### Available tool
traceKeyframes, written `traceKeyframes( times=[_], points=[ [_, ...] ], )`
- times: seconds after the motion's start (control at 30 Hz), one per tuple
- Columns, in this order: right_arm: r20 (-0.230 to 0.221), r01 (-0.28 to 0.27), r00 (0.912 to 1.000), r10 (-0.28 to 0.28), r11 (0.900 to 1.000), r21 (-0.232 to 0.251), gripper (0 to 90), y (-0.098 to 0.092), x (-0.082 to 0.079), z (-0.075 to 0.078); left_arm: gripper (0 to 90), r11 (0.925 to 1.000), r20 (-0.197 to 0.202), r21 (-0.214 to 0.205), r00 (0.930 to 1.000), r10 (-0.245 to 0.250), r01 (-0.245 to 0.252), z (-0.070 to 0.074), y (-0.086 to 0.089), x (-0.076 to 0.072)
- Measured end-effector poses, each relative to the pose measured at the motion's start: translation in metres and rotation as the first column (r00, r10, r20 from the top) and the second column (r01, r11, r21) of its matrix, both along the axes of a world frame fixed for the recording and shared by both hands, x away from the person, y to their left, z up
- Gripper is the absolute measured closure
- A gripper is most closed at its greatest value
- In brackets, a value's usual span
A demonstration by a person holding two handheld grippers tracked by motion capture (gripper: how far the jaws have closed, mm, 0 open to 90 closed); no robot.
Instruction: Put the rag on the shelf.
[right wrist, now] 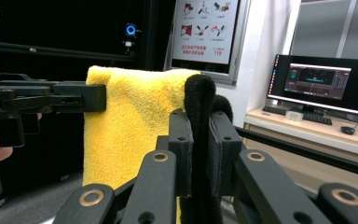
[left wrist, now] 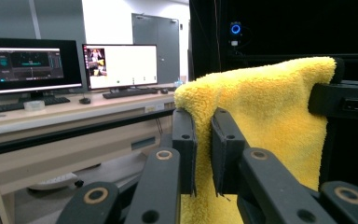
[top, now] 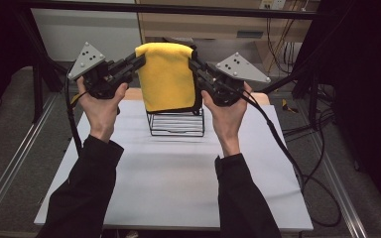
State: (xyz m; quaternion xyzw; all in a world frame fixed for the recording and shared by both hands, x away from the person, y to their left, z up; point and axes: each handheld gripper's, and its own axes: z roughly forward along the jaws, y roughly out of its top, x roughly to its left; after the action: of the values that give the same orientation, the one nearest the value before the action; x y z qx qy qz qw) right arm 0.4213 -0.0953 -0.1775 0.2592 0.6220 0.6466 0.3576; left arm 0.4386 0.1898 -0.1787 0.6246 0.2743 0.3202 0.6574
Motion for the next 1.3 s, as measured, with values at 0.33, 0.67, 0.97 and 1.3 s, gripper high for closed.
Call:
traceKeyframes(
  times=[0.33, 0.67, 0.97, 1.3],
  points=[
    [0.027, 0.011, 0.9996, -0.012, 0.9994, 0.034, 81.8, 0.004, 0.016, 0.011, 81.3, 0.9998, 0.033, 0.002, 0.9992, 0.021, -0.021, 0.015, -0.002, 0.013],
    [0.065, 0.011, 0.9978, -0.016, 0.9974, 0.072, 81.9, 0.009, 0.03, 0.023, 81.3, 0.9988, 0.082, -0.021, 0.9956, 0.045, -0.043, 0.03, -0.001, 0.02],
    [0.091, 0.015, 0.9956, -0.023, 0.9964, 0.083, 81.9, 0.016, 0.041, 0.034, 81.3, 0.9967, 0.123, -0.036, 0.9894, 0.077, -0.073, 0.041, -0.002, 0.03],
    [0.109, 0.01, 0.9939, -0.018, 0.9971, 0.075, 81.9, 0.029, 0.062, 0.044, 81.4, 0.994, 0.151, -0.042, 0.9829, 0.106, -0.101, 0.046, 0.007, 0.043]
  ],
)
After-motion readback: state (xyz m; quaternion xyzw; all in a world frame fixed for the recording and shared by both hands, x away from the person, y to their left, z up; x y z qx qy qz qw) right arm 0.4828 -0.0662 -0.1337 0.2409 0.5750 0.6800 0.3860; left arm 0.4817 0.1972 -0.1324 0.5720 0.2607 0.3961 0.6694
